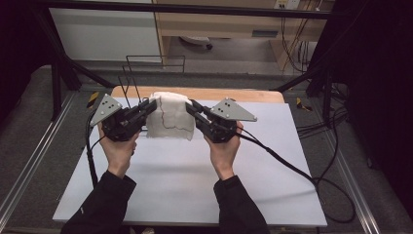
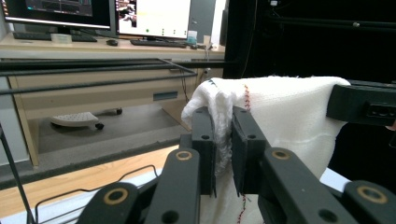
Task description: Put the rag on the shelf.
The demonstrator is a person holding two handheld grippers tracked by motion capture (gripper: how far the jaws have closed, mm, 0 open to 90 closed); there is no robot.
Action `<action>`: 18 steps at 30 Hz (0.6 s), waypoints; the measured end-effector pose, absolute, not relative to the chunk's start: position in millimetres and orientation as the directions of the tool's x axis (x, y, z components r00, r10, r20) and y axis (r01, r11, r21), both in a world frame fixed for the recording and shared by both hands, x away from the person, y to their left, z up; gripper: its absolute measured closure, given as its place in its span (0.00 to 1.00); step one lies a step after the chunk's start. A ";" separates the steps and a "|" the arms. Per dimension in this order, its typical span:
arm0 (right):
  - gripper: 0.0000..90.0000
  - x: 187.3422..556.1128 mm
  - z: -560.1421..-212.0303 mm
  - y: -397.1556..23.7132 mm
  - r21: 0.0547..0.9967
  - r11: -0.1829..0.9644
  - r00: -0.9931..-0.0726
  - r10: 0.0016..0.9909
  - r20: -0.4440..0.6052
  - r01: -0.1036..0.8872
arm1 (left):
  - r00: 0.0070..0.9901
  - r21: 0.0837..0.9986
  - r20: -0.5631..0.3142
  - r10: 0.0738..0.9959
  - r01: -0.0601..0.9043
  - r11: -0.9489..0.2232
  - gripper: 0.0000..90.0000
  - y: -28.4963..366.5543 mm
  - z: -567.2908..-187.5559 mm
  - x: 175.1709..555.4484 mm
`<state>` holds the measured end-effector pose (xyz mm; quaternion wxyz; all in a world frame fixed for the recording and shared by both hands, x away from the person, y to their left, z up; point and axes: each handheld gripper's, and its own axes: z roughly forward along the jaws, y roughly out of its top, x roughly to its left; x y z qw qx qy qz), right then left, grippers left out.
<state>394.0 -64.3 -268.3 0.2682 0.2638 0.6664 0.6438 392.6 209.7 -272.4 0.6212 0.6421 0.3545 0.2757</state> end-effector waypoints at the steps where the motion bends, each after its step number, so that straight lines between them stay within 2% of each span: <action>1: 0.90 394.5 -266.5 -63.5 0.999 0.033 -0.717 0.697 -0.022 0.002 | 0.595 0.994 -0.086 0.799 0.109 0.026 0.90 210.4 -270.7 393.0; 18: 0.90 403.9 -238.0 -49.5 0.999 0.022 -0.703 0.710 -0.047 -0.045 | 0.569 0.998 -0.068 0.820 0.053 0.046 0.90 218.4 -241.5 398.7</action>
